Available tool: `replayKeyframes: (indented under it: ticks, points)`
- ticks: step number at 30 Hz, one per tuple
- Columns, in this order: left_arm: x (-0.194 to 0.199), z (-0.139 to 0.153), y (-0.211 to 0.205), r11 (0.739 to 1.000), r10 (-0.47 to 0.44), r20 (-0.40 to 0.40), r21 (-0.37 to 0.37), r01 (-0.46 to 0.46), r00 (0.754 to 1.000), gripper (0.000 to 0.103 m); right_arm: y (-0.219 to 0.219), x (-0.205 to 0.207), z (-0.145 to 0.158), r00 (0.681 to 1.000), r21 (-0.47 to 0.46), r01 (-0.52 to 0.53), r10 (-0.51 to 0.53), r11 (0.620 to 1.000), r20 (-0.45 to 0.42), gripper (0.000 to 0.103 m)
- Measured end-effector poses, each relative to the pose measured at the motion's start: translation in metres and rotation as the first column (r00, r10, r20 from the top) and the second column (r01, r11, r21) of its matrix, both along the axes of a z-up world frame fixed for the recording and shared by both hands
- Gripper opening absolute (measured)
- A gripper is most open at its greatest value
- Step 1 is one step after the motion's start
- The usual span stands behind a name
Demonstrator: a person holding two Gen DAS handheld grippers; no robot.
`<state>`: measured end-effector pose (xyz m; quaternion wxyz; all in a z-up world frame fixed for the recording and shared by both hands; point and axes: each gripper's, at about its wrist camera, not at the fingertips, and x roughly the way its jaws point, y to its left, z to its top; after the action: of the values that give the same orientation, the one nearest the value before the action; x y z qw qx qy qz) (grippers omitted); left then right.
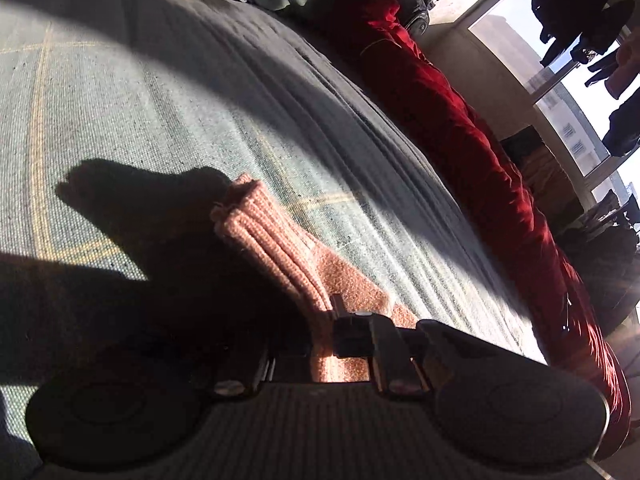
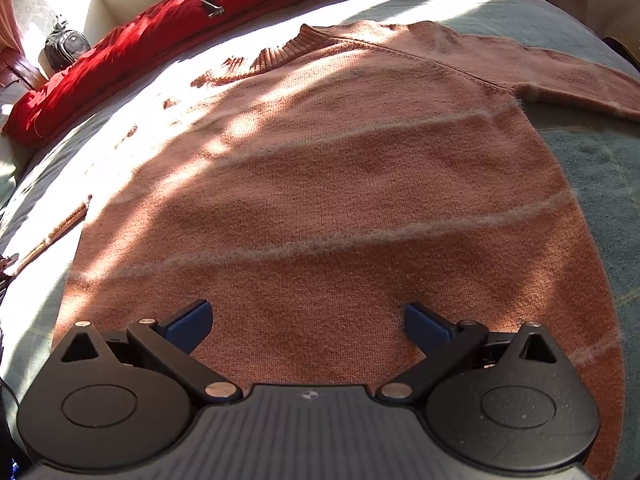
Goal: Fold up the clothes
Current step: 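Roll the left gripper and grasp the ribbed sleeve cuff, then lift the held sleeve cuff with the left gripper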
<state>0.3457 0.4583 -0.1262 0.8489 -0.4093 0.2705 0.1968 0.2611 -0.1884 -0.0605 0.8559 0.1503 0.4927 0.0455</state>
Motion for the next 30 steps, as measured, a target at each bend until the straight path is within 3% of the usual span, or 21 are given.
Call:
replayKeyframes:
  ticks: [13, 18, 30]
  points:
    - [0.013, 0.013, -0.012, 0.994, -0.014, -0.102, 0.109, 0.025, 0.995, 0.011, -0.007, -0.011, 0.003, 0.999, 0.000, -0.024, 0.024, 1.000, 0.026, 0.103]
    - [0.029, 0.035, -0.025, 0.981, -0.033, -0.183, 0.180, 0.066, 0.982, 0.006, -0.010, -0.018, 0.011, 0.998, -0.073, -0.027, 0.031, 0.997, 0.049, 0.103]
    - [0.043, 0.117, -0.086, 0.944, -0.155, -0.060, 0.285, 0.166, 0.986, 0.006, -0.033, -0.034, 0.026, 0.990, -0.069, -0.050, 0.058, 0.996, 0.126, 0.103]
